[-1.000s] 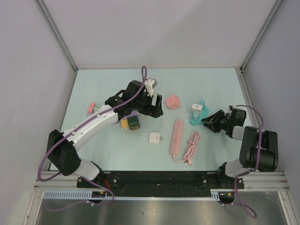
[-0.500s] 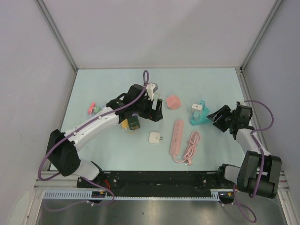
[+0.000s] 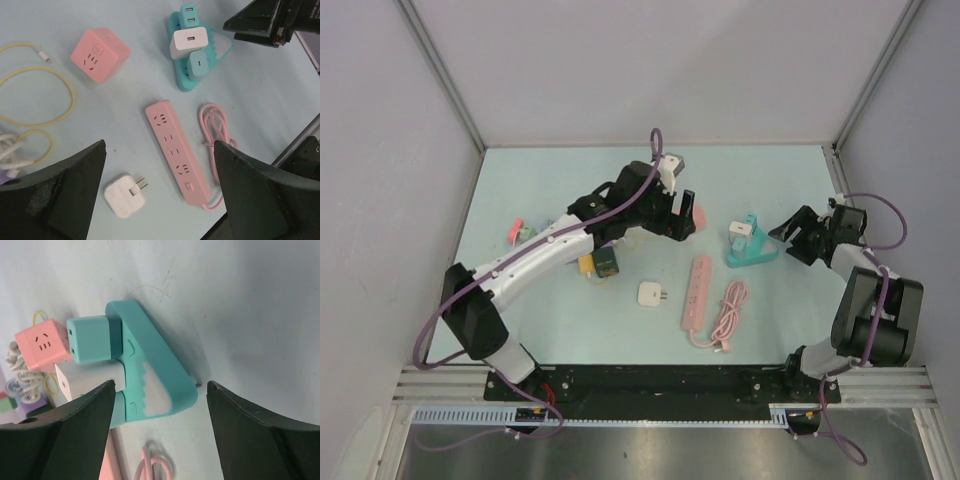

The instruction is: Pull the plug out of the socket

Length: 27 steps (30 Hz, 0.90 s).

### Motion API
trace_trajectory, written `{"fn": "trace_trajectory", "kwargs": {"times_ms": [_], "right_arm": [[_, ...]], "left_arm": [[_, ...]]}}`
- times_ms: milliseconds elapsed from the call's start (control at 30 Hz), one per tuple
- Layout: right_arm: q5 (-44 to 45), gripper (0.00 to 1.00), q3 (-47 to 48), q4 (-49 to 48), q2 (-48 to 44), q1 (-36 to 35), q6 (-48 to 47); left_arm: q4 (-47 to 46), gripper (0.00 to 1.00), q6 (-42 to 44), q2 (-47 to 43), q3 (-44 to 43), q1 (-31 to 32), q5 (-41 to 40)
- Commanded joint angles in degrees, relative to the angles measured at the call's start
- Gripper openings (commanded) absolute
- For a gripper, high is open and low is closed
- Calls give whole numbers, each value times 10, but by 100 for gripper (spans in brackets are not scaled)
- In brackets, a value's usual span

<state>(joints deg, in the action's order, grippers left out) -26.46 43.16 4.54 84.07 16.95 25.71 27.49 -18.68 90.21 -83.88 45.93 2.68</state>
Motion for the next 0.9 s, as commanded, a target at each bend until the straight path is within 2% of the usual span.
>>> {"fn": "trace_trajectory", "kwargs": {"times_ms": [0, 133, 533, 667, 867], "right_arm": [[-119, 76, 42, -57, 81, 17, -34], [-197, 74, 40, -75, 126, 16, -36], [-226, 60, -18, -141, 149, -7, -25], [-231, 51, -20, -147, 165, -10, -25], [-241, 46, -33, -166, 182, -12, -21]], "left_arm": [[-19, 92, -19, 48, -37, 25, -23], [-45, 91, -27, 88, -45, 39, -19], [-180, 89, -31, 188, -45, 57, 0], [-190, 89, -23, 230, -73, 60, -4], [-189, 88, -9, 298, -123, 62, -7]]}}
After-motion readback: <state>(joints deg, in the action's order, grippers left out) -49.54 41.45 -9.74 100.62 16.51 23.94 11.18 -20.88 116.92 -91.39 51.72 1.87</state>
